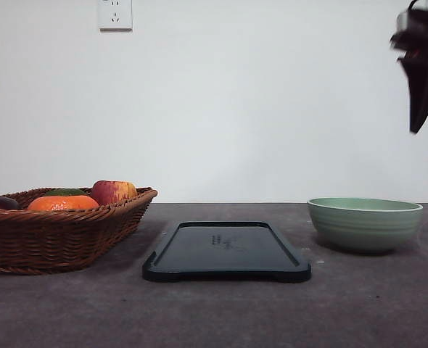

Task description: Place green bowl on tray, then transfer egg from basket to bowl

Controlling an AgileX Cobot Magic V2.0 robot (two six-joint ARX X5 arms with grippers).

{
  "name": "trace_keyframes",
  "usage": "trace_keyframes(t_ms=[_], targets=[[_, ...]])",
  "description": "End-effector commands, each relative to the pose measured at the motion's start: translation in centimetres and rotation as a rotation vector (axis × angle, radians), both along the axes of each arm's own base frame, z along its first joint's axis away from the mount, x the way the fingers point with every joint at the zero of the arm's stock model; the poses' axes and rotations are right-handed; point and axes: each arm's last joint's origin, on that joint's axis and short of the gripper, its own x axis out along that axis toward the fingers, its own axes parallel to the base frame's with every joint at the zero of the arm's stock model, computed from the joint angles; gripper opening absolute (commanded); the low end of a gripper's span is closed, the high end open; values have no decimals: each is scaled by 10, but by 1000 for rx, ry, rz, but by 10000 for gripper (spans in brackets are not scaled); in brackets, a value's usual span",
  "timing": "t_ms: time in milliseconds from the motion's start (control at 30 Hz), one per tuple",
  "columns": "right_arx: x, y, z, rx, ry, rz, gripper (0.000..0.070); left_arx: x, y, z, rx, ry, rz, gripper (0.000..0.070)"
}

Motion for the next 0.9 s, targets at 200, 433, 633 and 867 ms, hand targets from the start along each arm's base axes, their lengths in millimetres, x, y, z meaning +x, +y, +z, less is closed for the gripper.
trace_keyframes(t_ms=[200, 433, 633, 867], targets=[[39, 1, -30, -20, 52, 31, 347, 2, -1, 7, 1, -27, -10, 361], [57, 1, -63, -45, 117, 25, 333, 2, -1, 7, 2, -28, -10, 361], [64, 1, -80, -46, 153, 27, 156, 2, -1, 7, 2, -27, -10, 361], [67, 1, -77, -47, 163, 29, 0, 2, -1, 7, 2, -27, -10, 361]])
